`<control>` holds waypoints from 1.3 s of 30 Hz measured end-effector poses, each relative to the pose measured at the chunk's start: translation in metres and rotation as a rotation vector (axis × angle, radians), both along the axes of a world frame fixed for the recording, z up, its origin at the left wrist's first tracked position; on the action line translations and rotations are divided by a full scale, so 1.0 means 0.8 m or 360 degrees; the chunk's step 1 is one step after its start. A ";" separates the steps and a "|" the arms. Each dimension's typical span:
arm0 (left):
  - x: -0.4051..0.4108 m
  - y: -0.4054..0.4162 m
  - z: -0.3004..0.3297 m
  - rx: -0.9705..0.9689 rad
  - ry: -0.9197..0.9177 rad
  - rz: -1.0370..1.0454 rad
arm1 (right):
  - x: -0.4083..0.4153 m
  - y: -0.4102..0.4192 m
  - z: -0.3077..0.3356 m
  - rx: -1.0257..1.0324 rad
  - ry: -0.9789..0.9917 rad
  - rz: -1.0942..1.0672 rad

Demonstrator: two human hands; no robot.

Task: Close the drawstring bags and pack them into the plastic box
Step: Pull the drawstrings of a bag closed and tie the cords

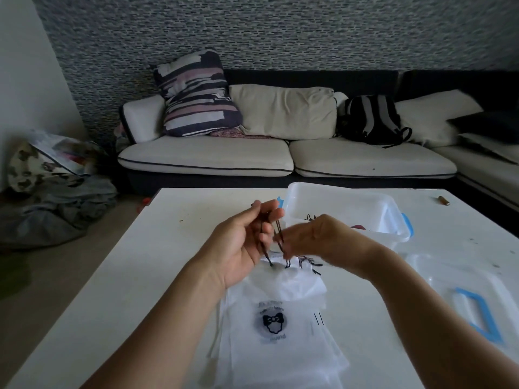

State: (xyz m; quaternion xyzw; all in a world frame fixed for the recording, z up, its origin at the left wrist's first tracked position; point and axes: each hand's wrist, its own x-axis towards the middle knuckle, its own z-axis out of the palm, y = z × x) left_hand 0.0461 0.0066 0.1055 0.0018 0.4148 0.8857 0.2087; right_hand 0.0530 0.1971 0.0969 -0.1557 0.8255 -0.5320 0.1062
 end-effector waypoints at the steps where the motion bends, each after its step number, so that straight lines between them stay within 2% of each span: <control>1: 0.002 -0.001 0.002 -0.0039 0.0047 -0.0054 | 0.002 -0.004 -0.004 0.0051 -0.0040 0.0040; 5: 0.008 -0.001 0.004 -0.0498 0.0403 -0.0097 | 0.006 -0.012 -0.003 -0.0048 -0.0099 -0.0023; 9: -0.001 -0.004 -0.016 -0.1192 0.1028 0.0441 | 0.008 -0.010 0.008 -0.0348 -0.0205 -0.0145; 11: -0.006 -0.004 -0.026 -0.1330 0.1220 0.0655 | 0.009 -0.010 0.010 -0.0548 -0.0329 -0.0201; 12: -0.005 -0.002 -0.025 -0.1245 0.1194 0.0681 | 0.010 -0.010 0.011 -0.0548 -0.0401 -0.0207; 15: 0.004 0.009 -0.011 -0.0594 0.0789 0.0464 | 0.010 -0.014 0.008 -0.0382 -0.0620 -0.0154; 17: 0.008 0.014 -0.003 -0.0344 0.0667 0.0297 | 0.008 -0.022 0.005 -0.0520 -0.0716 -0.0118; 22: 0.012 0.015 0.001 -0.0272 0.0705 0.0219 | 0.007 -0.036 0.009 -0.1183 -0.0777 -0.0284; 26: 0.012 0.014 -0.004 -0.0407 0.0740 0.0211 | 0.009 -0.038 0.009 -0.1397 -0.0836 -0.0360; 29: 0.008 0.017 -0.006 -0.0441 0.0646 0.0307 | 0.003 -0.041 0.004 -0.1608 -0.0793 -0.0480; 30: 0.005 0.016 -0.005 -0.0352 0.0534 0.0384 | -0.001 -0.039 0.004 -0.1747 -0.0770 -0.0518; 34: -0.030 -0.037 0.000 0.0350 -0.0075 0.0843 | -0.019 0.008 0.015 -0.2419 -0.0550 -0.0617; 35: -0.039 -0.056 0.001 0.0387 -0.0115 0.0935 | -0.020 0.025 0.019 -0.2448 -0.0464 -0.0673; 36: -0.046 -0.070 0.002 0.0340 -0.0101 0.0971 | -0.020 0.041 0.021 -0.2339 -0.0417 -0.0723; 37: -0.050 -0.075 0.004 0.0216 -0.0042 0.0981 | -0.020 0.051 0.023 -0.2128 -0.0350 -0.0750; 39: -0.048 -0.069 0.004 -0.0188 0.0225 0.0998 | -0.017 0.056 0.022 -0.1501 -0.0167 -0.0809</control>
